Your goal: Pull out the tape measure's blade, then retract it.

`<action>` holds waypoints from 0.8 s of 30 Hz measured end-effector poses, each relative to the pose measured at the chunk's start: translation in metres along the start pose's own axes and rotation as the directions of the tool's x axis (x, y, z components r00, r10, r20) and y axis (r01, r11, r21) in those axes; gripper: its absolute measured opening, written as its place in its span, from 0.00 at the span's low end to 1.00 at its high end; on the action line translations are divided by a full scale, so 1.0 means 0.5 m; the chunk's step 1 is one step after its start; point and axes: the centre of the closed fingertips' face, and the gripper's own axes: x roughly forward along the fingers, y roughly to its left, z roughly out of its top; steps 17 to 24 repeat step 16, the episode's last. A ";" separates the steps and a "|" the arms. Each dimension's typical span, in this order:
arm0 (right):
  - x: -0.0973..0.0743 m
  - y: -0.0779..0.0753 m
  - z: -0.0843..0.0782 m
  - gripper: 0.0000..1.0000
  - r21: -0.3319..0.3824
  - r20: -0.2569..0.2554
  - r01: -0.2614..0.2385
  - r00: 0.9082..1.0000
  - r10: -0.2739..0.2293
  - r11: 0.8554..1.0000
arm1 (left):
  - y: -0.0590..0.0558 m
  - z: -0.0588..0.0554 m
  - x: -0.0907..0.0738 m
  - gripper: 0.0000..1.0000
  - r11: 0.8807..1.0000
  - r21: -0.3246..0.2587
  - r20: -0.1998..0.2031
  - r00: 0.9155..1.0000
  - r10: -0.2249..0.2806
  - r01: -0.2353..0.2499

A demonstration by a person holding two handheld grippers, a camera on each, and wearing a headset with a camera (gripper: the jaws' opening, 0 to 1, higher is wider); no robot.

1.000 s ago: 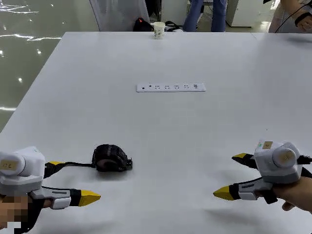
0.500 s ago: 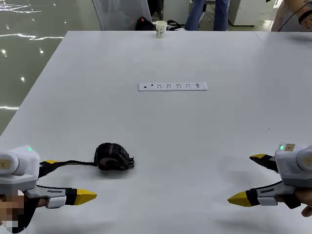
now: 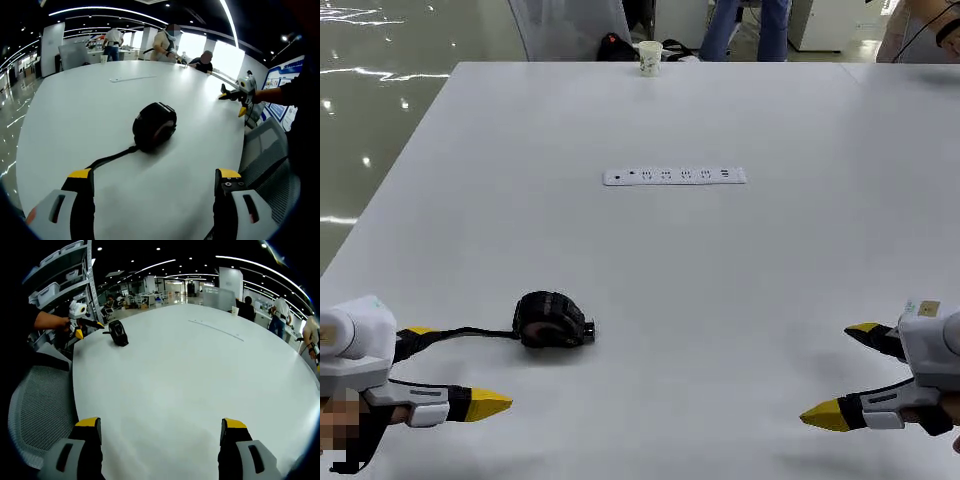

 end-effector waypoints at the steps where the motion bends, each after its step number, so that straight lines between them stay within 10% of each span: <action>1: 0.001 0.001 0.000 0.99 0.003 0.002 -0.001 1.000 0.001 1.000 | 0.000 -0.002 0.000 0.97 1.000 -0.003 -0.001 1.000 -0.001 0.001; 24: -0.002 -0.002 0.003 0.99 -0.008 -0.004 -0.003 1.000 0.003 1.000 | 0.006 -0.003 -0.006 0.99 1.000 -0.001 0.004 1.000 -0.004 0.004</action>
